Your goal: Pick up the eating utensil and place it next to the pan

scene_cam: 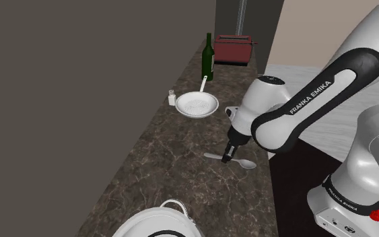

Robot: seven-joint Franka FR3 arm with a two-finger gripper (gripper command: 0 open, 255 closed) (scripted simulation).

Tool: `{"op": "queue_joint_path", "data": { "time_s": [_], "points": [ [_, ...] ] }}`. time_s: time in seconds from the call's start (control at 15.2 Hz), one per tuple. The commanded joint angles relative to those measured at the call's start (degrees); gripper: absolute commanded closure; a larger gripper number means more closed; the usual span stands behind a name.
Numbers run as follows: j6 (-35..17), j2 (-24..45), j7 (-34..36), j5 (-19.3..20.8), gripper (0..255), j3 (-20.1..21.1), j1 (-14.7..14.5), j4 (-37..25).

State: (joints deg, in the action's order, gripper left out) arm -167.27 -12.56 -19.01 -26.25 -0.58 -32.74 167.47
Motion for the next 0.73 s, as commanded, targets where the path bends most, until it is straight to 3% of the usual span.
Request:
{"op": "queue_joint_path", "data": {
  "time_s": [0.0, 0.66],
  "points": [
    [2.58, -2.63, 2.54, 3.10, 255, 1.38, 2.14, 0.09],
    [14.36, -12.99, 7.70, 9.03, 255, 4.13, 6.75, -1.31]
  ]
}}
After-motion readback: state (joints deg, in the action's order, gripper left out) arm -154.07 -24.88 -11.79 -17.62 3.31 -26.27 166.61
